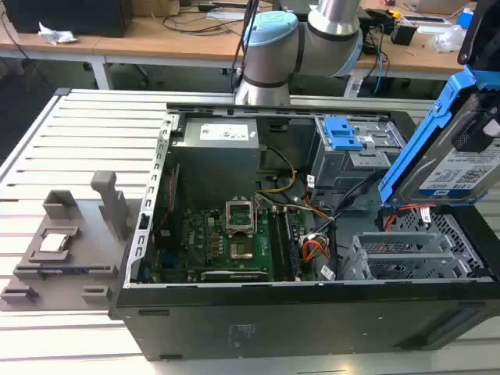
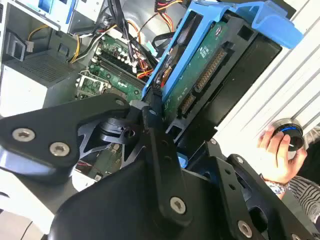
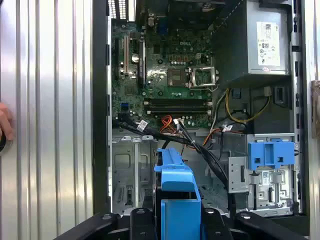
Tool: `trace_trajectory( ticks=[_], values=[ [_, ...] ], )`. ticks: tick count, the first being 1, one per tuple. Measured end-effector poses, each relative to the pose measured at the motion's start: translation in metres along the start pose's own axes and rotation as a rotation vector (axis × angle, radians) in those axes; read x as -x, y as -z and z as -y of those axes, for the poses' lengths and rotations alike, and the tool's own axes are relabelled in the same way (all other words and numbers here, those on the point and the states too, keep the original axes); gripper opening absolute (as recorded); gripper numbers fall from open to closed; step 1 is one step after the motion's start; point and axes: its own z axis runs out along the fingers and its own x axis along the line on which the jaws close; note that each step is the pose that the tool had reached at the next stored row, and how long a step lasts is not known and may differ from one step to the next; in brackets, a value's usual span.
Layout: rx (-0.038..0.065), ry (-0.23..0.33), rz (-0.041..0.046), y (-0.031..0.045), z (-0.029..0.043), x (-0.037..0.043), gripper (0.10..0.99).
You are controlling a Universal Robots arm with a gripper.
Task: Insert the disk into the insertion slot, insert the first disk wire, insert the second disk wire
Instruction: 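Insert the disk into the insertion slot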
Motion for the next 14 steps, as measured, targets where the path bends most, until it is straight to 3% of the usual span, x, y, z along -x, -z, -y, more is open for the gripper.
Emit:
trace_trajectory(
  ticks=[4,11,14],
  values=[
    [0.0,0.0,-0.0001,-0.0057,-0.0053,-0.0008,0.361],
    [0.0,0.0,0.0,-0.0143,-0.0054,-0.0019,0.361],
    [0.0,0.0,-0.0002,-0.0222,-0.0051,-0.0029,0.361]
  ],
)
